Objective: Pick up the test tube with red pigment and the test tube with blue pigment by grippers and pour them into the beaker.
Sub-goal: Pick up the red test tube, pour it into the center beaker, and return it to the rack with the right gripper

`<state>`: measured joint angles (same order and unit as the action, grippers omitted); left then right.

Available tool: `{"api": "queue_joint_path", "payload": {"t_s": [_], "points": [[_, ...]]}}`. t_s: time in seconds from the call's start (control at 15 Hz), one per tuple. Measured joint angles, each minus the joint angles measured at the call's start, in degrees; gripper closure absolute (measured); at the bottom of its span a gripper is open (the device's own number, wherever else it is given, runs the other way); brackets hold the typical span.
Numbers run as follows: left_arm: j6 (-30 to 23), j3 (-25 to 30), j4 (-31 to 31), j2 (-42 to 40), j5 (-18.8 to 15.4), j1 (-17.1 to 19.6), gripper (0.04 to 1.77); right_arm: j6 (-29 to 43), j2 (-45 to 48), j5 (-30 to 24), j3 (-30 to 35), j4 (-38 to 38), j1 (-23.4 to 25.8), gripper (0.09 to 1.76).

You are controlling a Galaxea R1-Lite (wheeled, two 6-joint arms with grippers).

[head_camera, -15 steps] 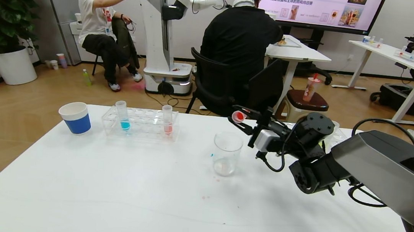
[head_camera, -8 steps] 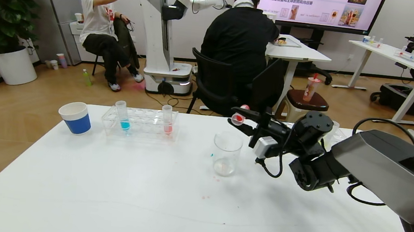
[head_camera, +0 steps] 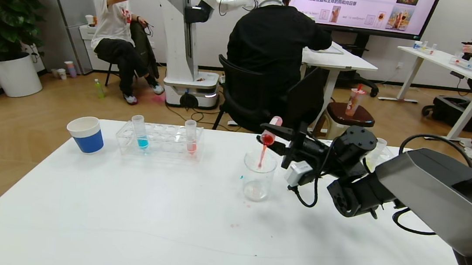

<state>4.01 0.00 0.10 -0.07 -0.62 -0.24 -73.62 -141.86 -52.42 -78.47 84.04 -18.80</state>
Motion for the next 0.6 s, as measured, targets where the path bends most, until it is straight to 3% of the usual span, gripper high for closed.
{"api": "queue_joint_path", "payload": {"t_s": [0.6], "points": [[0.0, 0.0, 0.0, 0.0, 0.0, -0.02, 0.06, -8.46, -0.98, -0.04, 0.2, -0.06, 0.2, 1.36]]}}
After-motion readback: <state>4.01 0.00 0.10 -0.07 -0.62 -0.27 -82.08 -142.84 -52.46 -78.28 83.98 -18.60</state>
